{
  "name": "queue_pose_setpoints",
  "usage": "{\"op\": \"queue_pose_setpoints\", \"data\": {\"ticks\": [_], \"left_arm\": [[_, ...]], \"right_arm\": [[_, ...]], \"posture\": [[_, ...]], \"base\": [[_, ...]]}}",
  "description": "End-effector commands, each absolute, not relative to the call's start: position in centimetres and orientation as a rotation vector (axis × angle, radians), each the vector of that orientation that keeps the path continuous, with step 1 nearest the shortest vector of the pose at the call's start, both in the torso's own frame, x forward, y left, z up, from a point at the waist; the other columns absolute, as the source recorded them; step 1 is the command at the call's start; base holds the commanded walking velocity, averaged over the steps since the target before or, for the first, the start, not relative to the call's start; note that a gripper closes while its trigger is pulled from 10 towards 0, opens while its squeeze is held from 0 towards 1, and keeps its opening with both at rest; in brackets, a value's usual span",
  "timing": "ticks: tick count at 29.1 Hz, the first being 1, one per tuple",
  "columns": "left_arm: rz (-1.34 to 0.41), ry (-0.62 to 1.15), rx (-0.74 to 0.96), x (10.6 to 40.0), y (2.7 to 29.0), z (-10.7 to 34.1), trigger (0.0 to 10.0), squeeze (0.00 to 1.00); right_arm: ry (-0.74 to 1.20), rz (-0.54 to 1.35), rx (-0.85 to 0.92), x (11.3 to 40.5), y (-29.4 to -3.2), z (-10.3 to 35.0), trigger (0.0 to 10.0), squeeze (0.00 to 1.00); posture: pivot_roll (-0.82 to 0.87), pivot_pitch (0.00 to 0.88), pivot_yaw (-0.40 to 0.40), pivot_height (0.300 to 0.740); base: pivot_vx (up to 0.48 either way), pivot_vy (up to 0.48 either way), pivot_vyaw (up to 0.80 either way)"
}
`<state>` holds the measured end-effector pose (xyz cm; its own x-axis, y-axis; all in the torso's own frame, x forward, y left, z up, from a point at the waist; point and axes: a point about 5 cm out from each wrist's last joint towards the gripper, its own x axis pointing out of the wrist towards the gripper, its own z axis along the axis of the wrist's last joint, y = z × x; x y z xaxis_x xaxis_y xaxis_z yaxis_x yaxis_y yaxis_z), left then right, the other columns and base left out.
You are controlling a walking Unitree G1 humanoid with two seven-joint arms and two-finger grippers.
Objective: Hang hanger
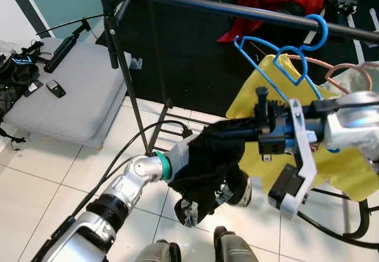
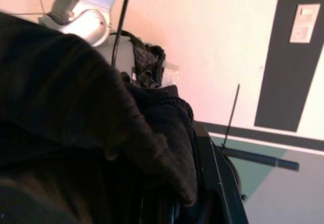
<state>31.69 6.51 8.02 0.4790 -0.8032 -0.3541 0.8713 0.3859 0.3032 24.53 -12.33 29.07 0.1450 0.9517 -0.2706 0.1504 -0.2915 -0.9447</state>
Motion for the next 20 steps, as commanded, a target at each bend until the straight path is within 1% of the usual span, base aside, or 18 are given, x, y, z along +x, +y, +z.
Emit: {"op": "queue_pose_setpoints", "data": {"ticks": [1, 4, 5, 8, 9, 12, 13, 15, 16, 17, 18, 19, 20], "left_arm": [[-1.059, 0.192, 0.497, 31.5, 6.8, 7.3, 0.0, 0.0], [-0.922, 0.232, 0.604, 32.8, 8.5, 6.9, 0.0, 0.0], [-0.922, 0.232, 0.604, 32.8, 8.5, 6.9, 0.0, 0.0], [-0.787, 0.233, 0.653, 34.1, 10.6, 7.6, 0.0, 0.0], [-0.787, 0.233, 0.653, 34.1, 10.6, 7.6, 0.0, 0.0], [-0.612, 0.195, 0.727, 35.7, 13.1, 9.2, 0.0, 0.0], [-0.612, 0.195, 0.727, 35.7, 13.1, 9.2, 0.0, 0.0], [-0.492, 0.12, 0.755, 36.9, 14.8, 11.3, 0.0, 0.0], [-0.463, 0.081, 0.761, 37.2, 15.2, 12.3, 0.0, 0.0], [-0.463, 0.081, 0.761, 37.2, 15.2, 12.3, 0.0, 0.0], [-0.451, 0.045, 0.762, 37.4, 15.5, 13.0, 0.0, 0.0], [-0.451, 0.045, 0.762, 37.4, 15.5, 13.0, 0.0, 0.0], [-0.475, 0.01, 0.757, 37.3, 15.3, 13.6, 0.0, 0.0]], "right_arm": [[-1.153, 1.205, -1.598, 23.9, -12.3, 30.1, 0.0, 0.0], [-1.11, 1.191, -1.616, 24.0, -13.0, 30.3, 0.0, 0.0], [-1.11, 1.191, -1.616, 24.0, -13.0, 30.3, 0.0, 0.0], [-1.037, 1.195, -1.628, 23.9, -14.1, 29.7, 0.0, 0.0], [-1.037, 1.195, -1.628, 23.9, -14.1, 29.7, 0.0, 0.0], [-0.901, 1.223, -1.64, 23.8, -15.4, 28.4, 0.0, 0.0], [-0.901, 1.223, -1.64, 23.8, -15.4, 28.4, 0.0, 0.0], [-0.72, 1.294, -1.641, 23.5, -16.8, 25.7, 0.0, 0.0], [-0.653, 1.322, -1.626, 23.3, -17.3, 24.4, 0.0, 0.0], [-0.653, 1.322, -1.626, 23.3, -17.3, 24.4, 0.0, 0.0], [-0.6, 1.338, -1.603, 23.1, -17.7, 23.5, 0.0, 0.0], [-0.6, 1.338, -1.603, 23.1, -17.7, 23.5, 0.0, 0.0], [-0.551, 1.355, -1.6, 23.1, -18.1, 22.5, 0.0, 0.0]], "posture": [[-0.2, 0.119, 0.098, 0.74], [-0.2, 0.118, 0.1, 0.74], [-0.2, 0.118, 0.1, 0.74], [-0.21, 0.118, 0.102, 0.74], [-0.21, 0.118, 0.102, 0.74], [-0.21, 0.123, 0.106, 0.74], [-0.21, 0.123, 0.106, 0.74], [-0.2, 0.128, 0.109, 0.74], [-0.2, 0.128, 0.109, 0.74], [-0.2, 0.128, 0.109, 0.74], [-0.2, 0.131, 0.113, 0.74], [-0.2, 0.131, 0.113, 0.74], [-0.2, 0.131, 0.113, 0.74]], "base": [[0.0, 0.0, 0.0], [0.0, 0.0, 0.0], [0.0, 0.0, 0.0], [0.0, 0.0, 0.0], [0.0, 0.0, 0.0], [0.0, 0.0, 0.0], [0.0, 0.0, 0.0], [0.0, 0.0, 0.0], [0.0, 0.0, 0.0], [0.0, 0.0, 0.0], [0.0, 0.0, 0.0], [0.0, 0.0, 0.0], [0.0, 0.0, 0.0]]}}
